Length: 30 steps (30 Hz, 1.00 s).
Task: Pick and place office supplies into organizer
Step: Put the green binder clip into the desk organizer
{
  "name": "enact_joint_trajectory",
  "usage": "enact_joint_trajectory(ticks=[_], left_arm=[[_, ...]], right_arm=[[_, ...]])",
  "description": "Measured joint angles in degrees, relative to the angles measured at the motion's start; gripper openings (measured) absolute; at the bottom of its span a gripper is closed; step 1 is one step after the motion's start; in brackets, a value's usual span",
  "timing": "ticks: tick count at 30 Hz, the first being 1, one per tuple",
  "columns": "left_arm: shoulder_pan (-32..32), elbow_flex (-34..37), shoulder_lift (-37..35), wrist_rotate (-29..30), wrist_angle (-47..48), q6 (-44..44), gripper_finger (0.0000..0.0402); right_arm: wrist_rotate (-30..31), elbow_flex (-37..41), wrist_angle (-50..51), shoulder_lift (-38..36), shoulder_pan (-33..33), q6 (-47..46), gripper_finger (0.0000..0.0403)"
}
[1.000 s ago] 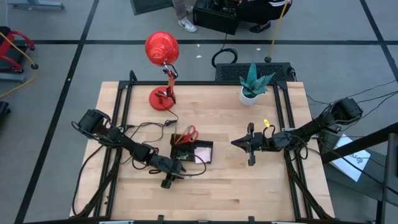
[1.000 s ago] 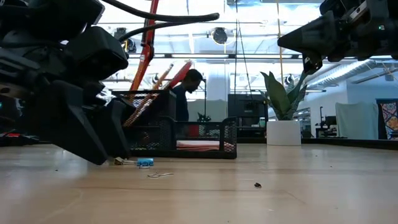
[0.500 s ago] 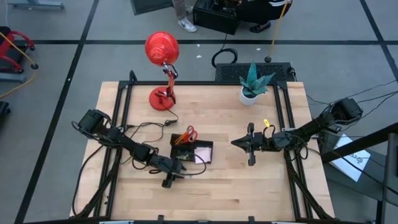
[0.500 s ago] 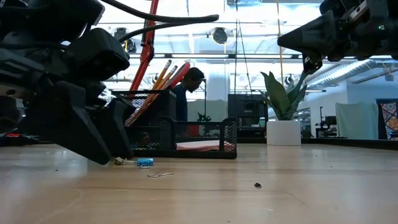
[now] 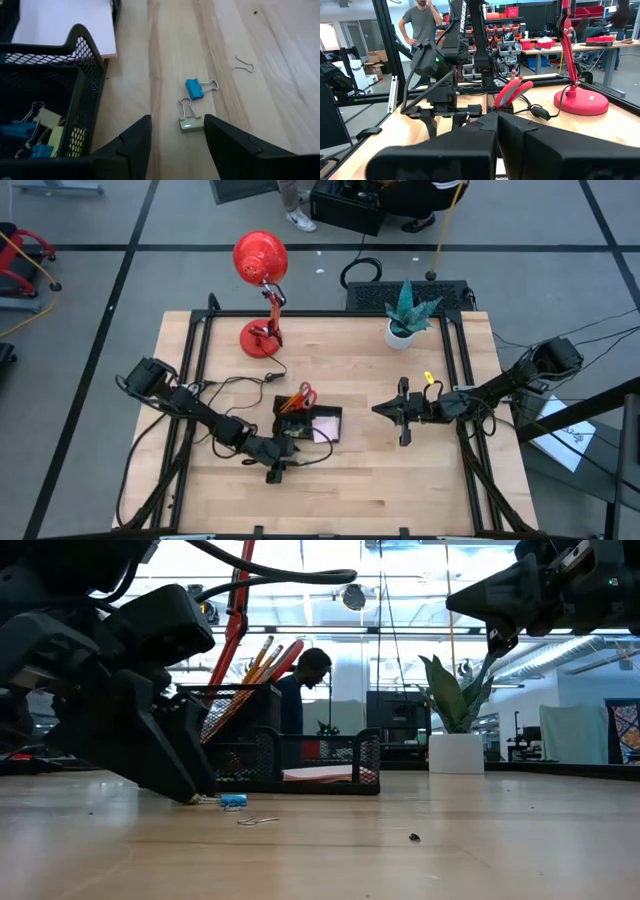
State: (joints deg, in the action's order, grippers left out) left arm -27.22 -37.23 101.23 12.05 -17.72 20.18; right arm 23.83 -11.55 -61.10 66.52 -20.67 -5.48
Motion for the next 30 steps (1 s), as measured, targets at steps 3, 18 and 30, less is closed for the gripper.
enact_joint_trajectory(ticks=[3, 18, 30], left_arm=[[-0.8, 0.0, 0.0, 1.2, 0.0, 2.6, 0.0188], [-1.2, -0.6, -2.9, 2.8, 1.1, -7.0, 0.0189], [-3.4, -10.1, -20.0, -7.3, 17.9, -5.7, 0.0189]], right_arm=[[0.0, 0.0, 0.0, 0.0, 0.0, 0.0, 0.0004], [-0.1, 0.0, -0.4, 0.0, 0.0, 0.1, 0.0004], [-1.7, 0.0, -0.9, 0.0, -0.1, 0.2, 0.0004]])
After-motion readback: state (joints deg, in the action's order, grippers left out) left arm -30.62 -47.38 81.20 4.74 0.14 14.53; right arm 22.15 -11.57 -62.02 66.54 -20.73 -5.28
